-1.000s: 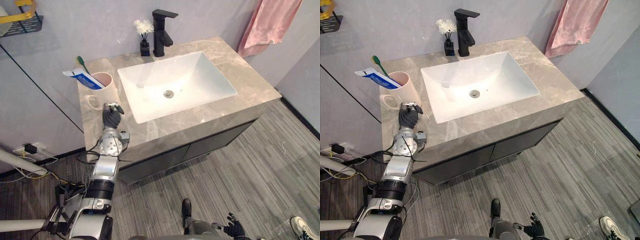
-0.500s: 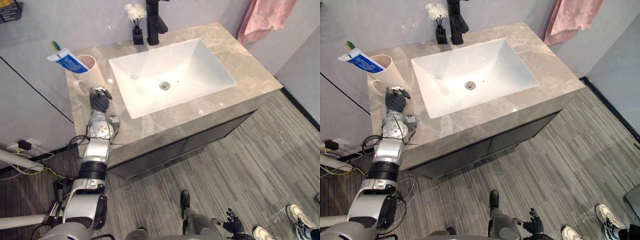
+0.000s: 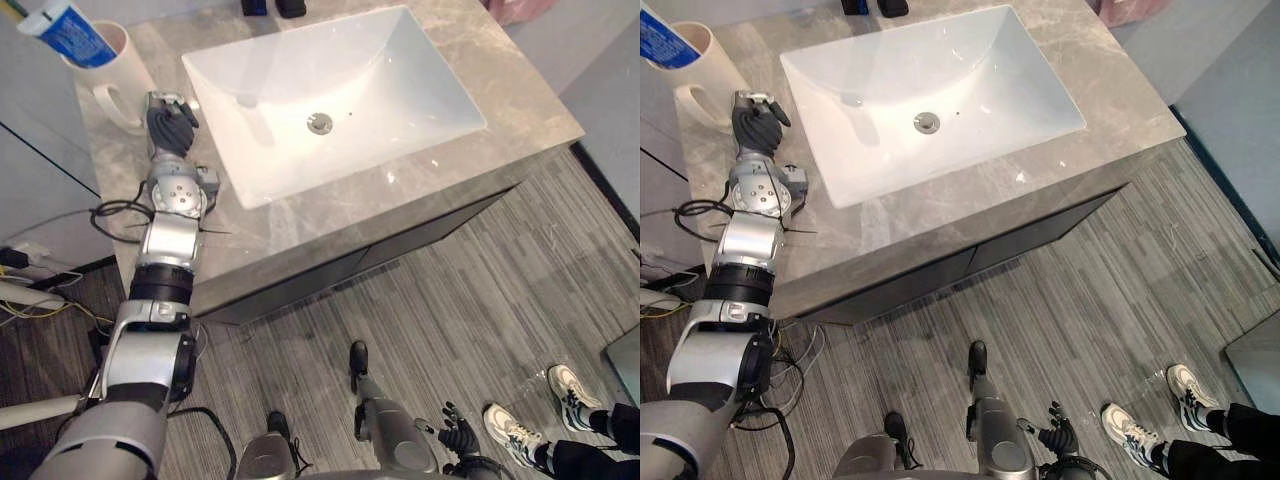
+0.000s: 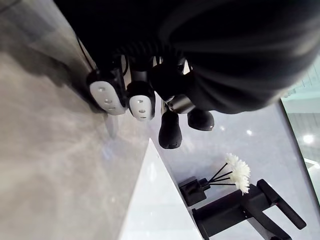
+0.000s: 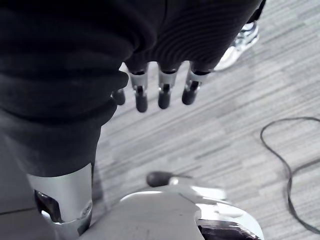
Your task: Organize washtable
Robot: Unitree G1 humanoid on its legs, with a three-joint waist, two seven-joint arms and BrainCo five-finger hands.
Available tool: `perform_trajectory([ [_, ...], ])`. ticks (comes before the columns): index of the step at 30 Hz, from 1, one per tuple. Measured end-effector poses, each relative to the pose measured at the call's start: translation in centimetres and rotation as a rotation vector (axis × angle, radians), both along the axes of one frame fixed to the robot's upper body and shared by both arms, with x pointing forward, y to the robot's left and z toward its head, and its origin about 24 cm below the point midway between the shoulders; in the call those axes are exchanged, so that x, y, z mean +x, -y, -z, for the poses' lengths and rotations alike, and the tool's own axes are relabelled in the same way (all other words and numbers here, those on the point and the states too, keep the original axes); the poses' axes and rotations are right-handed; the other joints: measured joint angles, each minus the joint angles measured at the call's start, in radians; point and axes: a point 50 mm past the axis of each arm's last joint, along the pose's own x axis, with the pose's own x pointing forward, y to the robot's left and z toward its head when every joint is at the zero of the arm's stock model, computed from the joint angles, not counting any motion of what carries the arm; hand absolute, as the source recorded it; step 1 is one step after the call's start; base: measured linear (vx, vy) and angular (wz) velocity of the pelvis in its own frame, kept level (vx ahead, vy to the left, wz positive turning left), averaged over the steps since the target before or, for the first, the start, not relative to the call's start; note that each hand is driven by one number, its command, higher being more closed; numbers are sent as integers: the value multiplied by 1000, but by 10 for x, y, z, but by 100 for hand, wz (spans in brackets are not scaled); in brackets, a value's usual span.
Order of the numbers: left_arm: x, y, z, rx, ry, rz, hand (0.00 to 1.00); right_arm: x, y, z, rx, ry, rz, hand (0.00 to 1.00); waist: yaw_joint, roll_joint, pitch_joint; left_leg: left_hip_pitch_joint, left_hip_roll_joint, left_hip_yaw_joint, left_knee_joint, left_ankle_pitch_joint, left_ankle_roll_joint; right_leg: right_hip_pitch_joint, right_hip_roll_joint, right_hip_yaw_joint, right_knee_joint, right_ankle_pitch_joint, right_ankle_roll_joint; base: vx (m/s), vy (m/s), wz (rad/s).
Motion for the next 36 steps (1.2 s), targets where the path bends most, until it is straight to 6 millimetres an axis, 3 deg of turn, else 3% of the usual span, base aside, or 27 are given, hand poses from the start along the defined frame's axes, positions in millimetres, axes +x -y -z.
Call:
perform_trajectory([
  [4,2,-6,-39,41,72,-37,100,7,-5,-4,25,41,3,0,-1,-32,37,-83,4,0,75,-19,3,-53,-8,5,0,16,-19,-123,22,-1],
  [12,-5,-9,-90,72,185,-58,100,11,-7,-8,50,76,23,0,-4,-30,67,-201,49,-8,199,-58,-16,-113,14,-17,0,29,-45,-104,17,0],
  [21,-10,-12,-98,56,228,-55,100,7,-8,-10,52,94,16,0,3,-23,71,-211,64,-18,204,-62,-21,-117,29,-31,1,34,-44,-31,41,1],
  [30,-23,-14,-53,107,192,-29,100,2,0,-7,30,65,15,0,12,19,59,-138,51,-25,168,-59,-16,-54,25,-35,0,33,-44,-36,72,1],
  [36,-59,-31,8,102,133,20,100,-19,15,5,9,-32,98,0,39,83,-15,-48,53,-33,84,-39,-22,12,31,-48,0,12,-44,0,46,3],
])
